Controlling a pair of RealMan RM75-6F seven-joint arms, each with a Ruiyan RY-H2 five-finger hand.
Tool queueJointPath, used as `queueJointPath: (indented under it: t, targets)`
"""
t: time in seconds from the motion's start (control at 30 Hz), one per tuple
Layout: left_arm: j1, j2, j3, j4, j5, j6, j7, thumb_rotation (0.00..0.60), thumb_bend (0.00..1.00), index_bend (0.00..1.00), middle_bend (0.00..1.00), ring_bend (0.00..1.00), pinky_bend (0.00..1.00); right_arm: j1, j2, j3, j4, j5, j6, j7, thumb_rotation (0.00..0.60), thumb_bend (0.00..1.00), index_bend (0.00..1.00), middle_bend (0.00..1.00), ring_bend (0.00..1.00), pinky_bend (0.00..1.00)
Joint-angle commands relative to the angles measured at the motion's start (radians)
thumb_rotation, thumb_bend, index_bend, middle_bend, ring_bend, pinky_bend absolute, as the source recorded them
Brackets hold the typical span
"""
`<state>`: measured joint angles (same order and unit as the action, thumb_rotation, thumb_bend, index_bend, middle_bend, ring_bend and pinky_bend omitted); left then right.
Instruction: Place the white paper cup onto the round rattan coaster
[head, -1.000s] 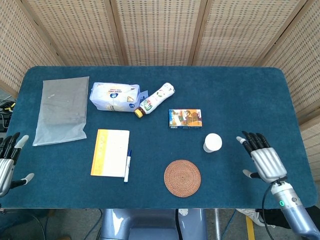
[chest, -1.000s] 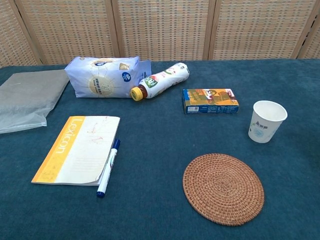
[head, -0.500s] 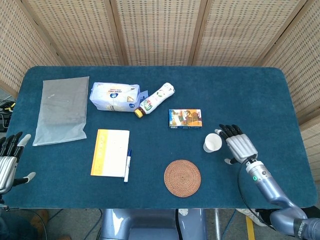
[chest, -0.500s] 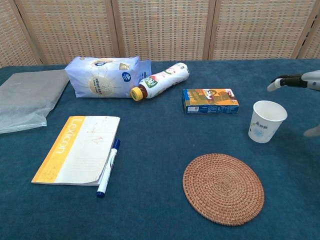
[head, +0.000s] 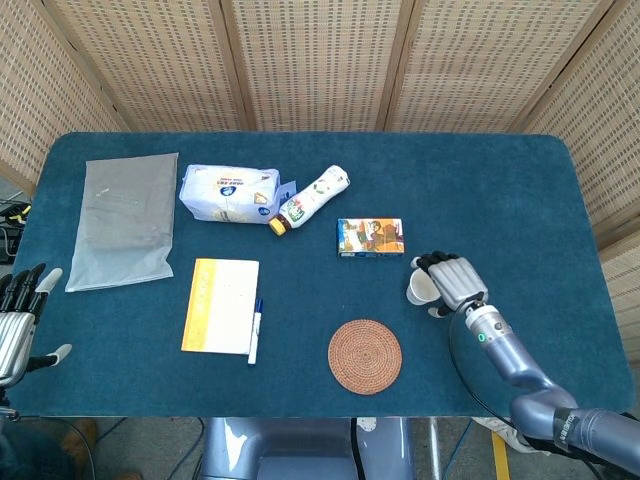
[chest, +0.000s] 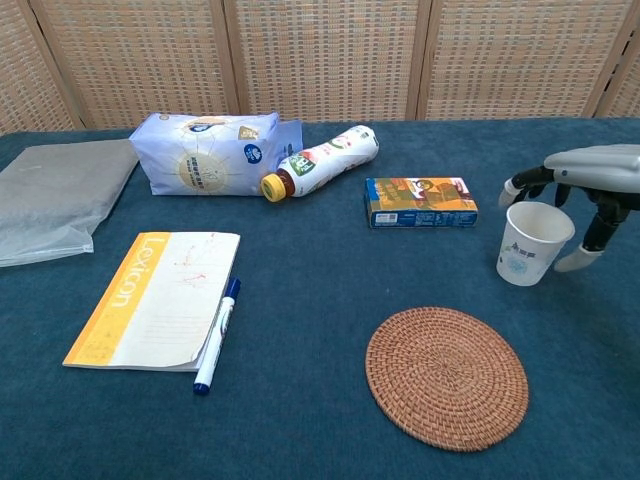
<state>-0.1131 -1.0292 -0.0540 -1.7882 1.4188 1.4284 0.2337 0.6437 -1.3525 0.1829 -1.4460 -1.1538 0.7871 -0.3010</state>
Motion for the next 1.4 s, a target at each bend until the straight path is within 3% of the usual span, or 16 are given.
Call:
queueJointPath:
  t: [0.03, 0.2, 0.33, 0.73, 1.0, 1.4]
  targets:
    - [-0.002, 0.001, -0.001, 0.002, -0.004, -0.003, -0.003, 0.600, 0.00, 0.00, 0.00, 0.00, 0.00, 0.007, -0.026, 0.001, 0.024, -0.012, 0.020, 0.014, 0.600, 0.12, 0.39, 0.41, 0.39, 0.47]
    - [-0.004, 0.001, -0.001, 0.004, -0.008, -0.007, -0.006, 0.600, 0.00, 0.00, 0.00, 0.00, 0.00, 0.006, -0.036, -0.016, 0.037, -0.075, 0.056, 0.054, 0.600, 0.23, 0.48, 0.48, 0.46, 0.58]
    - [-0.004, 0.001, 0.002, 0.003, -0.005, -0.005, -0.006, 0.600, 0.00, 0.00, 0.00, 0.00, 0.00, 0.003, -0.014, -0.029, 0.007, -0.134, 0.082, 0.089, 0.600, 0.23, 0.48, 0.49, 0.47, 0.58]
    - [0.002, 0.003, 0.009, -0.001, 0.012, 0.009, -0.009, 0.600, 0.00, 0.00, 0.00, 0.00, 0.00, 0.007, 0.118, -0.083, -0.265, -0.316, 0.130, 0.140, 0.600, 0.23, 0.48, 0.49, 0.47, 0.58]
    - [0.003, 0.004, 0.011, 0.000, 0.015, 0.011, -0.014, 0.600, 0.00, 0.00, 0.00, 0.00, 0.00, 0.030, 0.089, -0.112, -0.323, -0.316, 0.081, 0.096, 0.600, 0.23, 0.47, 0.49, 0.46, 0.58]
    - [-0.001, 0.010, 0.009, 0.005, 0.007, 0.002, -0.032, 0.600, 0.00, 0.00, 0.00, 0.00, 0.00, 0.069, 0.002, -0.134, -0.295, -0.203, -0.001, -0.043, 0.600, 0.23, 0.46, 0.48, 0.46, 0.58]
